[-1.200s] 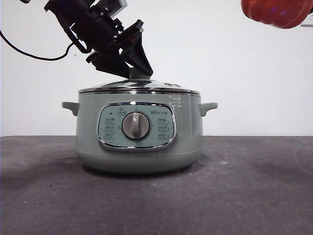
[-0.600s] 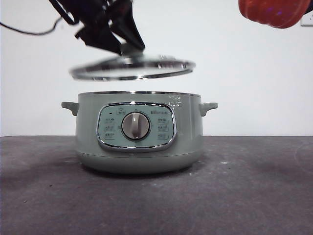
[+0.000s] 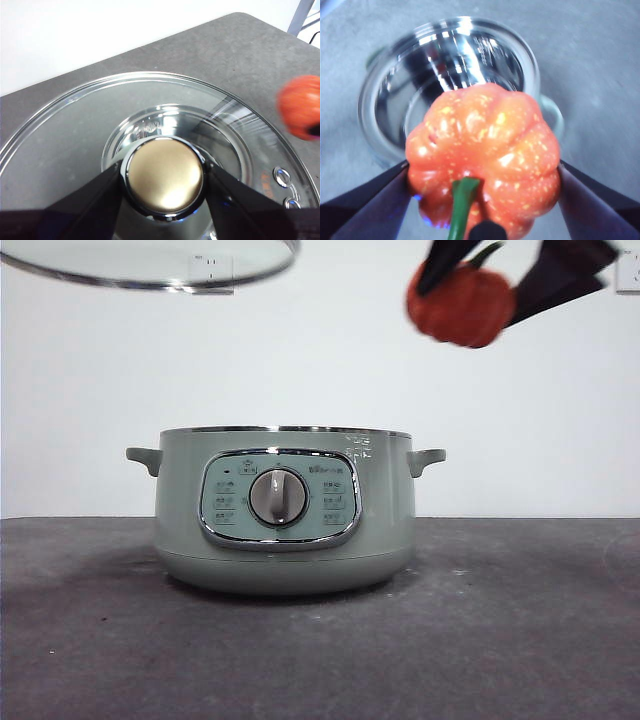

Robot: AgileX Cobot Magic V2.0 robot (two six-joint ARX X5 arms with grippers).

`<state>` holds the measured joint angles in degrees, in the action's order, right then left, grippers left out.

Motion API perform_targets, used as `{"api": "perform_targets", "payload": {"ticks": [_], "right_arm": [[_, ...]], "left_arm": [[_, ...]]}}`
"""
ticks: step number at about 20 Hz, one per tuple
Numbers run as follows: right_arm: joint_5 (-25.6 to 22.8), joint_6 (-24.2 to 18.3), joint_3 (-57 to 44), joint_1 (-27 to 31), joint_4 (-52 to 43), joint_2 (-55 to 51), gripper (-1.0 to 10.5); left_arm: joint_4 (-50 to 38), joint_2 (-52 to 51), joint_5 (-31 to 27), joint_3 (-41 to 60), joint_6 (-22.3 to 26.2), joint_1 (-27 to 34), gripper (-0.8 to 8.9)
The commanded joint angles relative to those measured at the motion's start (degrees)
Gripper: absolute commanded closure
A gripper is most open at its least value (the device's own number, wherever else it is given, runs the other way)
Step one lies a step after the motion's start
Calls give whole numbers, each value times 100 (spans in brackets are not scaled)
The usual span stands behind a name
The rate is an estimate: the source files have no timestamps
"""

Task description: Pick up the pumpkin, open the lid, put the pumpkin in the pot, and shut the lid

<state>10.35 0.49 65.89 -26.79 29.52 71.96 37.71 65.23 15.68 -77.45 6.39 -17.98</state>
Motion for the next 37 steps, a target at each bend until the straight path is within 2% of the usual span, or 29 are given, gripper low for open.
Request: {"api": "perform_targets", "payload": {"ticks": [1, 7, 12, 16, 20, 26, 27, 28, 29, 30, 34, 37], "right_arm": [[15, -24, 625, -173, -118, 717, 959], [7, -212, 2286, -492, -98, 2756, 959], [-48, -509, 3064, -706, -116, 3939, 959], [-339, -807, 3088, -861, -129, 4422, 959], [-358, -815, 3088, -953, -26, 4645, 959], [-474, -1064, 3086, -1016, 450, 4732, 958], [-470, -1058, 3086, -1016, 459, 4732, 894], [-470, -1058, 3086, -1014, 490, 4732, 713], [-470, -1043, 3088, -1014, 533, 4732, 432], [-470, -1036, 3088, -1016, 542, 4732, 312], [-474, -949, 3095, -1010, 511, 4660, 312], [-487, -855, 3095, -1003, 507, 4214, 312]], "left_arm": [[68, -387, -72, -31, -11, 74, 822], [702, -1071, -85, -31, -13, 81, 822], [896, -1285, -81, -31, -15, 81, 822], [1034, -1340, -68, -31, -17, 81, 822], [1053, -1340, -57, -31, -15, 81, 822], [1095, -1338, -44, -31, -15, 79, 822], [1126, -1338, -42, -31, -15, 79, 822], [1150, -1338, -39, -31, -15, 79, 822], [1169, -1338, -35, -31, -15, 79, 822], [1167, -1338, -37, -31, -15, 79, 822], [1158, -1335, -37, -31, -13, 79, 822], [1134, -1329, -37, -31, -9, 79, 822]]}}
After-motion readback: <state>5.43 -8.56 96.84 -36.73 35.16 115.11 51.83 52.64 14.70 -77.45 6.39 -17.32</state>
